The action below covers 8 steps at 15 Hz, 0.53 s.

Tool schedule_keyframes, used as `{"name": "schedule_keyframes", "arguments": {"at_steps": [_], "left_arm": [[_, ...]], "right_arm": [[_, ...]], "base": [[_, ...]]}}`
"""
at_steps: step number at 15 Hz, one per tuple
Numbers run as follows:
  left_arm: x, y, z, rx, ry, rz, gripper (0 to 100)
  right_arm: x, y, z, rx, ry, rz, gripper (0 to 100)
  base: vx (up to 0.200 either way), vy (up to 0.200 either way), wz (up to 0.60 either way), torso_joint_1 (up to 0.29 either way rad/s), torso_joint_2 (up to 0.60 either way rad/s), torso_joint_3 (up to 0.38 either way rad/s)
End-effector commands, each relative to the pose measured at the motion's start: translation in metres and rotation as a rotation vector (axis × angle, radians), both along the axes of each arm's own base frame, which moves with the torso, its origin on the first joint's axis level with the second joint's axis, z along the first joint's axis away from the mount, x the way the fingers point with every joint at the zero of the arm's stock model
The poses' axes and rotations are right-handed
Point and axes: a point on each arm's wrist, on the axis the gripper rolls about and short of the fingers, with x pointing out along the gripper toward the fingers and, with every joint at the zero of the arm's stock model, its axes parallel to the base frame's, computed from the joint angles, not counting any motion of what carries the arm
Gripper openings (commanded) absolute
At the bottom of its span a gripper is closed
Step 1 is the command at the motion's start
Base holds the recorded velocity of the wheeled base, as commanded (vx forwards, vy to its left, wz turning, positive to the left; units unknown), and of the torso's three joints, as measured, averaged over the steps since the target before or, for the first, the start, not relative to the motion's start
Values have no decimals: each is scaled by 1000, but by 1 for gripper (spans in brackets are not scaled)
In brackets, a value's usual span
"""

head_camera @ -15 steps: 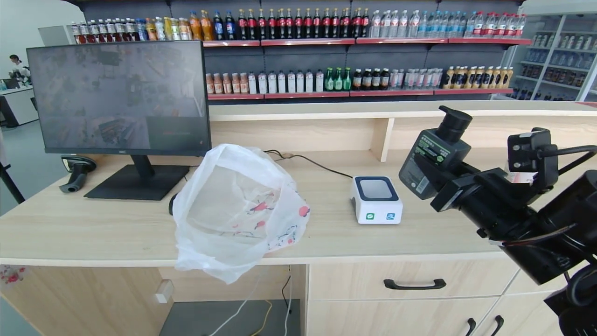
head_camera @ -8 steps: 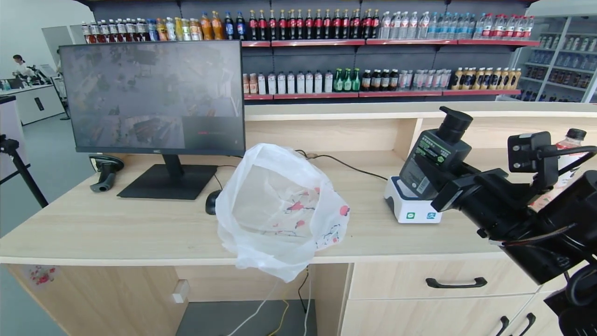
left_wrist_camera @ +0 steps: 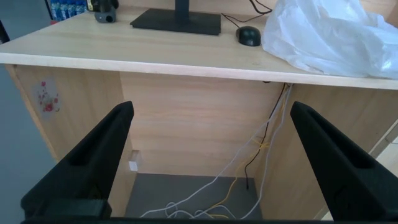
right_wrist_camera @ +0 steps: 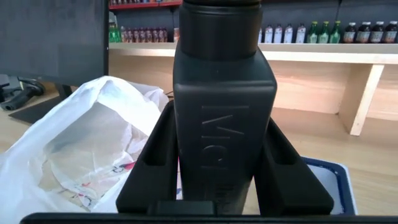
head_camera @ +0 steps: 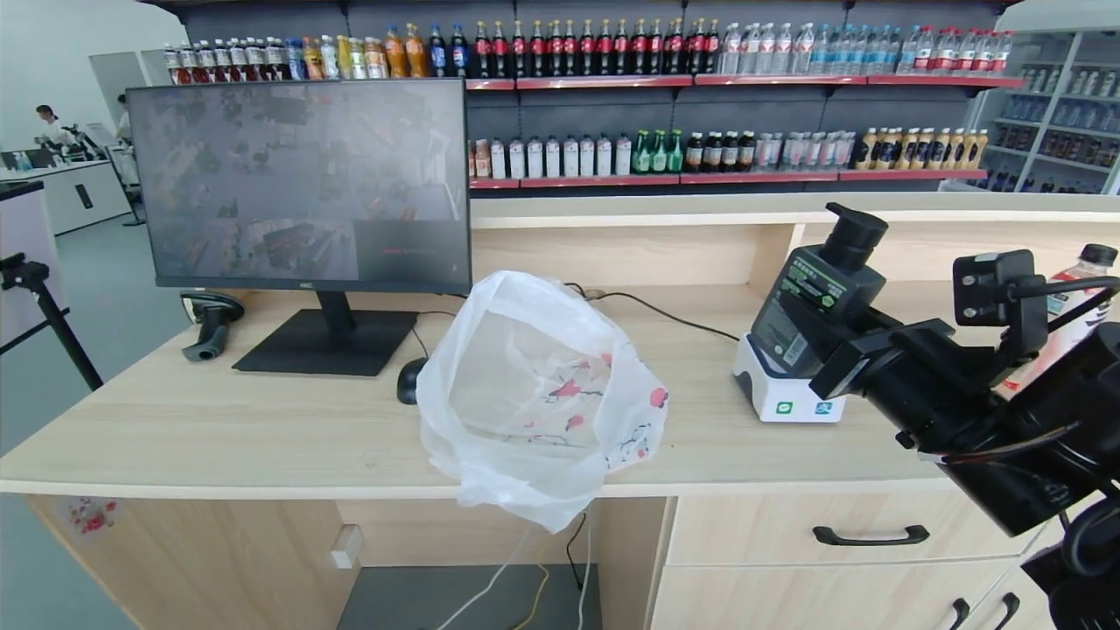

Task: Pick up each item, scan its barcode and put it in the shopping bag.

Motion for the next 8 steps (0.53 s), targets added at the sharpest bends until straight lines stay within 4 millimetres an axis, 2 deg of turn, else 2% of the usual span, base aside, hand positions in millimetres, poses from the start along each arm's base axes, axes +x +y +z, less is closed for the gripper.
{"name": "schedule_keyframes", "arguments": {"at_steps": [1,8], "left_arm": [[0,0,0,0,0,0,100],[0,0,0,-2,0,0,100]], "right_arm": [[0,1,-1,-3,3,5,0],[-1,2,-4,-6,15,9,0]], "base": [[0,0,600,-7,-7,12],[0,0,600,8,7,4]]}}
